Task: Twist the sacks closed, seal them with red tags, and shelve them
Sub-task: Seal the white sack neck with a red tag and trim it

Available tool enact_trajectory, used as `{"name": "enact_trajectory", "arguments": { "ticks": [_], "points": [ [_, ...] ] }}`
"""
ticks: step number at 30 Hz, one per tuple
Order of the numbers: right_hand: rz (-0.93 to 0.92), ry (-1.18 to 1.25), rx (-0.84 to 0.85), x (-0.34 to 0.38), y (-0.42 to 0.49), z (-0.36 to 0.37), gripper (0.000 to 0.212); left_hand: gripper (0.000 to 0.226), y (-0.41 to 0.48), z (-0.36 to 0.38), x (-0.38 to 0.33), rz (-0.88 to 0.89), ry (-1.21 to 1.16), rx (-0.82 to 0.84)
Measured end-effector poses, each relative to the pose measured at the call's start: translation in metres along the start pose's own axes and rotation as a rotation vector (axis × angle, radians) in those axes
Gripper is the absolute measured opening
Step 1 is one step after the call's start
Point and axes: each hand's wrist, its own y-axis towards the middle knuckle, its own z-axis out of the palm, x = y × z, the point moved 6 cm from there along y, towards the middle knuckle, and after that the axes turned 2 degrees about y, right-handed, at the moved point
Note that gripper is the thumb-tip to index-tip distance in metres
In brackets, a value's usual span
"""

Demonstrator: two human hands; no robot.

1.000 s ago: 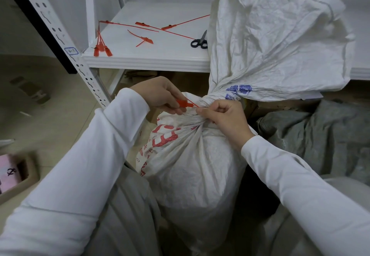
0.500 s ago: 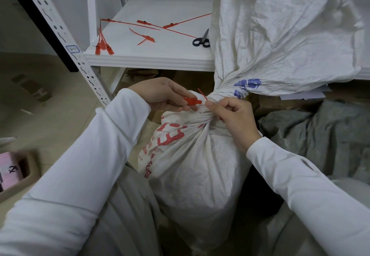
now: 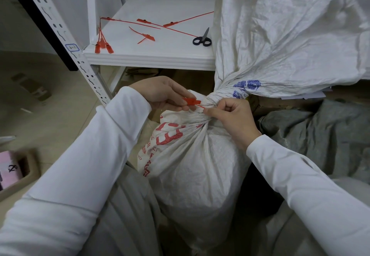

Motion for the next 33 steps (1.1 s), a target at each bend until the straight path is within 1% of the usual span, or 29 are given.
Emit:
{"name": "enact_trajectory", "arguments": {
  "ticks": [6,16,23,29,33],
  "points": [
    [0.040,-0.008,-0.041,-0.0022,0.0006,-0.0011,0.034,0.033,0.0019,0.0012,-0.0003,0.004,0.026,-0.008],
    [0.091,-0.014,-0.043,-0.0016,0.0003,-0.0019,0.031,0.031,0.0034,0.0017,-0.0014,0.018,0.058,-0.021],
    [0.095,-0.011,-0.039,-0.0024,0.0005,-0.0019,0.023,0.029,0.0025,0.0025,-0.0045,0.072,0.194,-0.026],
    [0.102,-0.007,-0.026,-0.0021,-0.0004,-0.0015,0.017,0.037,0.0016,0.0089,-0.0080,0.120,0.272,-0.028],
    [0.099,-0.003,-0.007,0.0007,-0.0007,0.0002,0.019,0.025,0.0024,0.0075,-0.0089,0.123,0.280,-0.043]
  ]
}}
